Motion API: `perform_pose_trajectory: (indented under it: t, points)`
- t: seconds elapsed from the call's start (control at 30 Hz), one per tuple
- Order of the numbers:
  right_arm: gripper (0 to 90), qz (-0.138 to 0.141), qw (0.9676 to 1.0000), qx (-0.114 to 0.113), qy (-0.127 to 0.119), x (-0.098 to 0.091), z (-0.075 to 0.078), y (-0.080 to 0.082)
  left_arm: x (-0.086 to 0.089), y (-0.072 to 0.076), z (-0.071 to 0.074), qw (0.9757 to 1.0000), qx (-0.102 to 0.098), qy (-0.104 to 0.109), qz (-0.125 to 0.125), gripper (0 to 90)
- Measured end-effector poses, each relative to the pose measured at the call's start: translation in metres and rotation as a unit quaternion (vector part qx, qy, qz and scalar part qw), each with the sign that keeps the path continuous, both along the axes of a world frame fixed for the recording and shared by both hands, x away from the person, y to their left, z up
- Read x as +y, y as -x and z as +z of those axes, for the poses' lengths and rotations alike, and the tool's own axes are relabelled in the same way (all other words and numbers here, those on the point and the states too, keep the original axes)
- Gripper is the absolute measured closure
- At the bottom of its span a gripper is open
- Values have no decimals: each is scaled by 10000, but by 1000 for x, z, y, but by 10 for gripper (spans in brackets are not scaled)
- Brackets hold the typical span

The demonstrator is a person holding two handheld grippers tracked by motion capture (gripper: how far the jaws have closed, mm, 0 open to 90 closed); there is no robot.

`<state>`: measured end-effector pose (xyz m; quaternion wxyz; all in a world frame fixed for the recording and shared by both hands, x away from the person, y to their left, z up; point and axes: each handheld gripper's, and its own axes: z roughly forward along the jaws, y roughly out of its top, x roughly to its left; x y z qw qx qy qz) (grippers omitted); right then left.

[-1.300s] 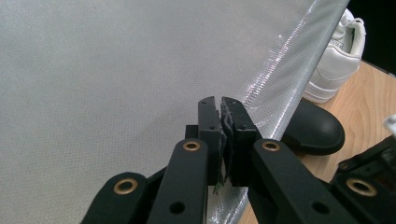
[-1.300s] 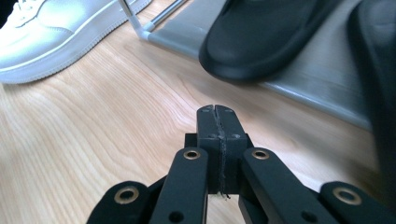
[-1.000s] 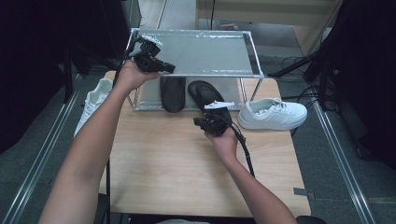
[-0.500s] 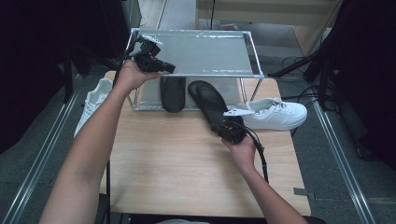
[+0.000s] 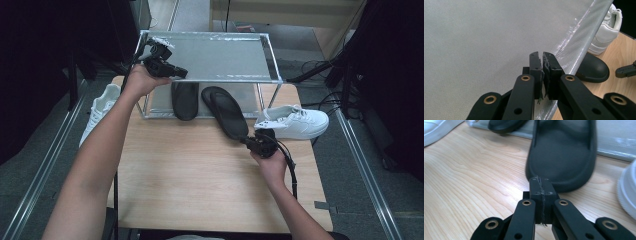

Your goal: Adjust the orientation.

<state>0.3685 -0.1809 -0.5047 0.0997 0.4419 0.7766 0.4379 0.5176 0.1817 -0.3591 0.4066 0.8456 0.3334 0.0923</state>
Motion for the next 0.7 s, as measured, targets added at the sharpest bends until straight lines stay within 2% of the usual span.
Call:
perform_pose_trajectory:
  t: [0.3, 0.53, 0.7]
  points:
    - [900, -264, 9991, 24, 317, -16, -9, -6, 0, 0, 0, 10000, 14, 27, 5, 865]
    - [900, -357, 9985, 33, 421, -16, -14, -13, 0, 0, 0, 10000, 14, 14, -8, 865]
    - [900, -386, 9985, 51, 388, -13, -14, -18, 0, 0, 0, 10000, 4, 17, 4, 865]
